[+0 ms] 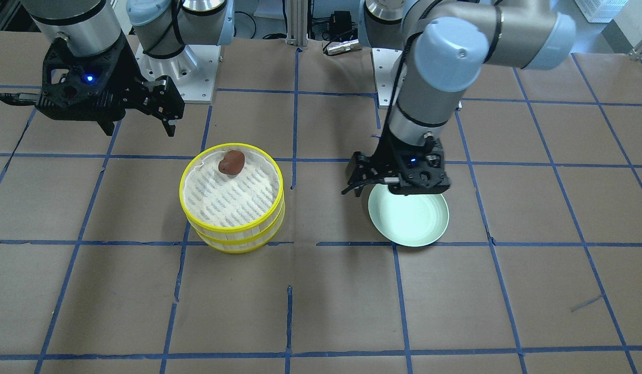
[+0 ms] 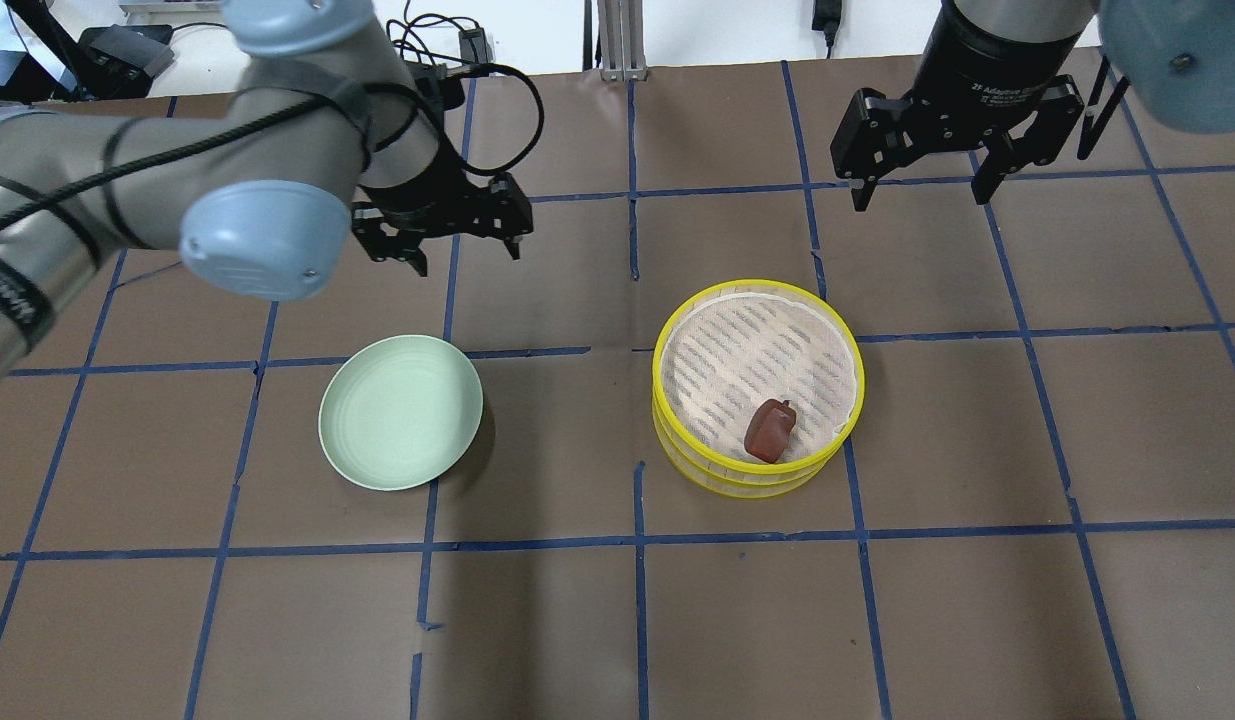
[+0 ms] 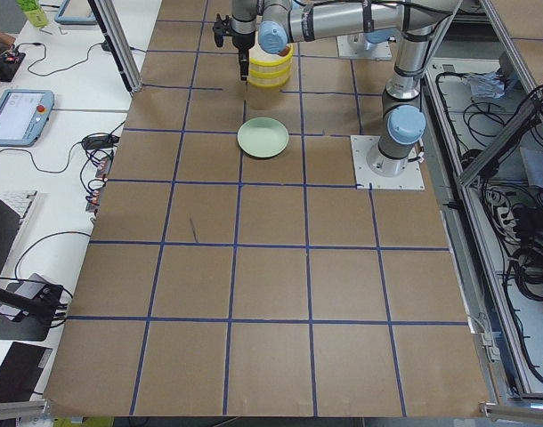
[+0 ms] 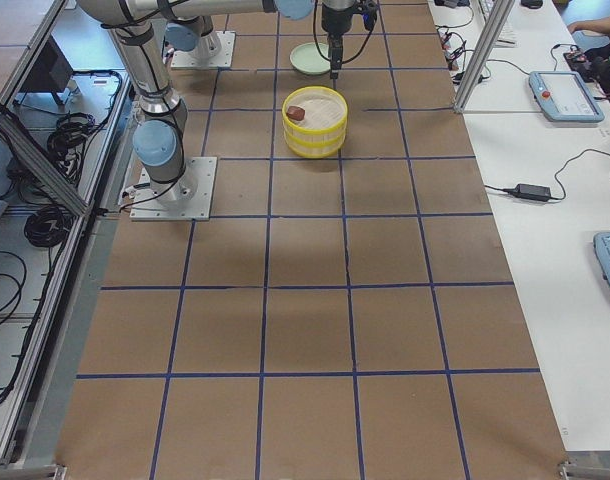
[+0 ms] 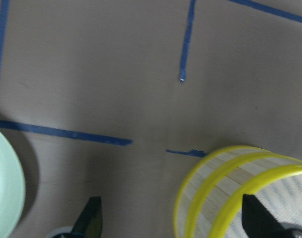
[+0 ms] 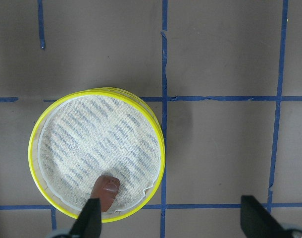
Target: Place buns in different layers of steamer
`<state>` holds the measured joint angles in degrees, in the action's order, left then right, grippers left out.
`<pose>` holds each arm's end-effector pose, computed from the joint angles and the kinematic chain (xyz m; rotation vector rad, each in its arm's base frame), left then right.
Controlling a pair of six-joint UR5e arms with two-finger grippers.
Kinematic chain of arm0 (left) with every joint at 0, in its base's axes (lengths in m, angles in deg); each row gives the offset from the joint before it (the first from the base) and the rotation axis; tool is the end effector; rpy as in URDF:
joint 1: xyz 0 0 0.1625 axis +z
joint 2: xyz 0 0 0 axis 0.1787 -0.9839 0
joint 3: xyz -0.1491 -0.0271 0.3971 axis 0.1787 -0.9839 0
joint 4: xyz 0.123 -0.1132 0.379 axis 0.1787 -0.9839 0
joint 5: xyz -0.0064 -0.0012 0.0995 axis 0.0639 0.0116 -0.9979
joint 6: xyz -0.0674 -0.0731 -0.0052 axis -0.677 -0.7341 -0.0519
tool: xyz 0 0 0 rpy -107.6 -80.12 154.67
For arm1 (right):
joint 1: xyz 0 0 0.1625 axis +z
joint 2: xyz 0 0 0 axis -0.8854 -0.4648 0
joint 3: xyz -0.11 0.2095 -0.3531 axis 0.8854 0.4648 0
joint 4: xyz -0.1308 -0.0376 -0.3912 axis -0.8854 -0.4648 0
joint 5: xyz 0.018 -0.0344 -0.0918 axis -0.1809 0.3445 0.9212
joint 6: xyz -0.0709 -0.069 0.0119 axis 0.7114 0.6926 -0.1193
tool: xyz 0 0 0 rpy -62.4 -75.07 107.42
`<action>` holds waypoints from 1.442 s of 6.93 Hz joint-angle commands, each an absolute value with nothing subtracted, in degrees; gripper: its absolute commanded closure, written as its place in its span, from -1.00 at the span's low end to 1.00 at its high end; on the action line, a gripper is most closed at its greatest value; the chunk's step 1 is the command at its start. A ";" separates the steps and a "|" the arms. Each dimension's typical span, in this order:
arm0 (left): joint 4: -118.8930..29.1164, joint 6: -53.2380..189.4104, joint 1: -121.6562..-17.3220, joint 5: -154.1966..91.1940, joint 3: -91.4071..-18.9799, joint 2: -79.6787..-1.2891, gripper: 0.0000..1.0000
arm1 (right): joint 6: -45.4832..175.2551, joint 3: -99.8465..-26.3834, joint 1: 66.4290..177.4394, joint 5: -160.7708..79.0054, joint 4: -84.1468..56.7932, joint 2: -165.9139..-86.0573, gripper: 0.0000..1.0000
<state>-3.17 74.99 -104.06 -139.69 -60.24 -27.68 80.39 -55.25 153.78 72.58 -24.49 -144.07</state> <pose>-0.1742 -0.5265 0.4029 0.1070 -3.0764 0.0613 0.1457 -0.5041 0.5077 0.0129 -3.1339 0.0112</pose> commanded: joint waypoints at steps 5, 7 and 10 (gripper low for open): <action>-20.98 84.66 -96.16 -142.33 -58.00 -15.43 -1.00 | 80.07 -55.46 153.80 72.14 -24.73 -144.16 -0.99; -17.92 85.98 -97.21 -138.94 -57.74 -17.98 -1.00 | 80.07 -55.46 153.80 72.14 -24.65 -144.16 -0.99; -17.90 88.35 -96.86 -138.55 -57.91 -17.90 -1.00 | 80.07 -55.37 153.80 72.14 -24.47 -144.16 -0.99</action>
<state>-17.91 87.92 -96.89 -138.52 -57.84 -17.86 80.13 -55.43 153.80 72.14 -24.49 -144.16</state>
